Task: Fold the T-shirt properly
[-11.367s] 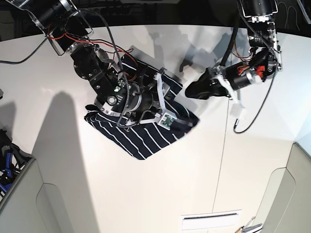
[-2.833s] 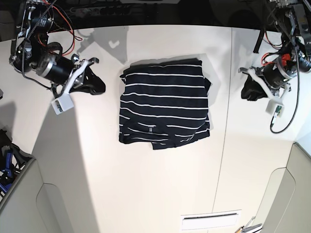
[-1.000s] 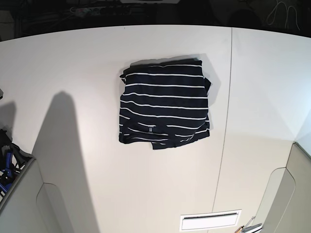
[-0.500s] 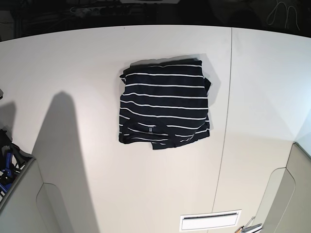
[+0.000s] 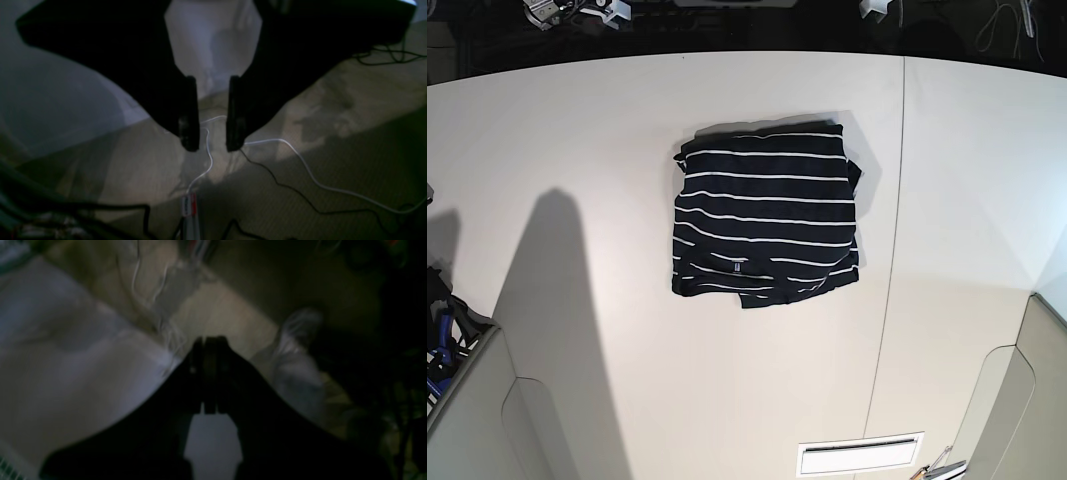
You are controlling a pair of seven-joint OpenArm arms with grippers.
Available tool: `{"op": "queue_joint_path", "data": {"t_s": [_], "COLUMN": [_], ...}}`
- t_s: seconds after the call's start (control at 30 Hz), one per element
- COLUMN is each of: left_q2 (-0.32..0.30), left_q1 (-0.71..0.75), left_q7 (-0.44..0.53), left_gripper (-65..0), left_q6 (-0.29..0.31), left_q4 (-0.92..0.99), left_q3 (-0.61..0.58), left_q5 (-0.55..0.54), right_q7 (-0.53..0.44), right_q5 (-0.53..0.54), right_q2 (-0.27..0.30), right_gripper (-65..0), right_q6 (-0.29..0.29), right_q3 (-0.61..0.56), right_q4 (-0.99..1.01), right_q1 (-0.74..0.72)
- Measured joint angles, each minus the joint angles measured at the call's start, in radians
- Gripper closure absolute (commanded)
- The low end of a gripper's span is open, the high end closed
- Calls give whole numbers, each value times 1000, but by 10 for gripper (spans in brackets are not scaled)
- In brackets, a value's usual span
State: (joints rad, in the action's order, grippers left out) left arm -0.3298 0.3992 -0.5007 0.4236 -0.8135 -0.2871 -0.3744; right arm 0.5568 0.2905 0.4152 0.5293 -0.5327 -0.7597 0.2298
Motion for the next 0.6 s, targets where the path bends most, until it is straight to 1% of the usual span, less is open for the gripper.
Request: {"op": "queue_joint_path", "data": {"t_s": [0.03, 0.1, 0.2, 0.23, 0.4, 0.5, 0.6], "left_q2": [5, 23, 42, 45, 39, 41, 40], "left_q1": [-13, -35, -62, -67, -71, -73, -76], "left_q7": [0, 0, 0, -2, -15, -15, -15], "left_gripper": [-148, -148, -148, -148, -148, -148, -148], "left_q6": [4, 4, -10, -26, -27, -27, -27], "left_q4": [9, 27, 58, 64, 73, 73, 73], "left_q3": [0, 0, -2, -2, -2, -2, -2], "left_q5": [3, 3, 7, 10, 16, 15, 15], "right_q7": [-11, -46, -48, -48, -51, -51, -51], "right_q5": [-3, -6, -38, -52, -148, -186, -187], "right_q2": [-1, -4, -25, -36, -80, -77, -75], "right_gripper": [0, 0, 0, 0, 0, 0, 0], "right_q6": [-8, -44, -81, -84, -92, -92, -92], "right_q3": [0, 0, 0, 0, 0, 0, 0], "right_q4": [0, 1, 5, 10, 72, 87, 88], "right_q1": [-8, -20, -27, -28, -28, -31, -37]}}
